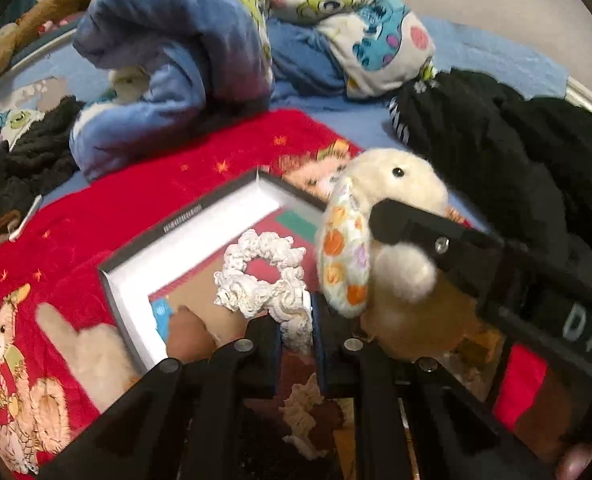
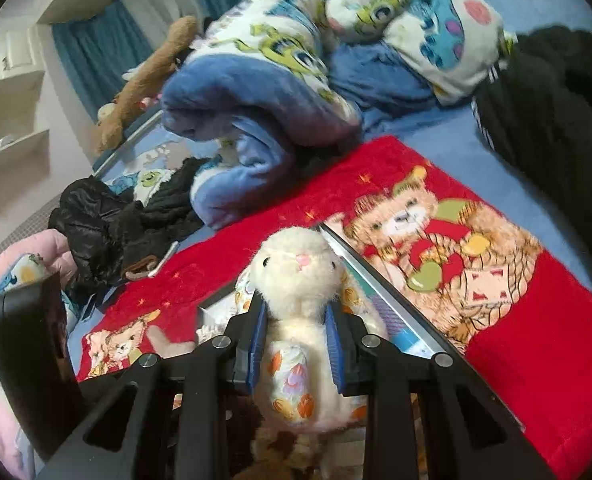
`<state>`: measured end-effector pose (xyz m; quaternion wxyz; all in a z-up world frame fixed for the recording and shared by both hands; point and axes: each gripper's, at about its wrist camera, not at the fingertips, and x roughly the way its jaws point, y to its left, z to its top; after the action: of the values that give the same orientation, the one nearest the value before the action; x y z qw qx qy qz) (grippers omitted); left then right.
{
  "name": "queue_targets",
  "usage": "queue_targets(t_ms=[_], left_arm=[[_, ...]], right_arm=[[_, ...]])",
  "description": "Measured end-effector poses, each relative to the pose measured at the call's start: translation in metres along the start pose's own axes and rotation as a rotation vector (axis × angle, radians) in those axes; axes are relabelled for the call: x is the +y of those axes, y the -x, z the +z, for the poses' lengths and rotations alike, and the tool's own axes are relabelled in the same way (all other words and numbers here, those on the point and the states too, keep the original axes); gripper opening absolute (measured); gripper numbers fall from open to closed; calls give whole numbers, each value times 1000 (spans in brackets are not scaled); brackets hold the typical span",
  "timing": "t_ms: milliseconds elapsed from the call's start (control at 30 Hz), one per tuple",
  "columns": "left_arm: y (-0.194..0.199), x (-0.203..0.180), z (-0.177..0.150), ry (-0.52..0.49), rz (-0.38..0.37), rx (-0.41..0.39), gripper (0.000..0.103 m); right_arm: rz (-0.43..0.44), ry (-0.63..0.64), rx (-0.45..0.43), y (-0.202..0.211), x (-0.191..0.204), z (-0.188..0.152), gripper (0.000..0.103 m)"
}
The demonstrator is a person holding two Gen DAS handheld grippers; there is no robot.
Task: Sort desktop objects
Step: 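Carry the scrunchie and the plush bunny over the black tray with both grippers, then open the left gripper to drop the scrunchie while the right lowers and releases the bunny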
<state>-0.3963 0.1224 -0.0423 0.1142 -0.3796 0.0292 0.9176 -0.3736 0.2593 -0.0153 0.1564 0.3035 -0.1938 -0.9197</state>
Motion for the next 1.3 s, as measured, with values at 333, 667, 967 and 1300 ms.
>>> queue_targets(t_ms=[333,667,967,1300], left_arm=[[-38,11,-19,17,40,100,12],[-36,13,-21,15,30,94,12],[-34,16,-20,28,67,99,34],[0,35,-12,59,87,15,103]], right_arm=[[-35,67,96,-36,0,-12,28],[-72,102,102,-40,6,-14,29],[-75,117,95,-36,12,-13,33],[-28,15,-26,-7,-2,-1,103]])
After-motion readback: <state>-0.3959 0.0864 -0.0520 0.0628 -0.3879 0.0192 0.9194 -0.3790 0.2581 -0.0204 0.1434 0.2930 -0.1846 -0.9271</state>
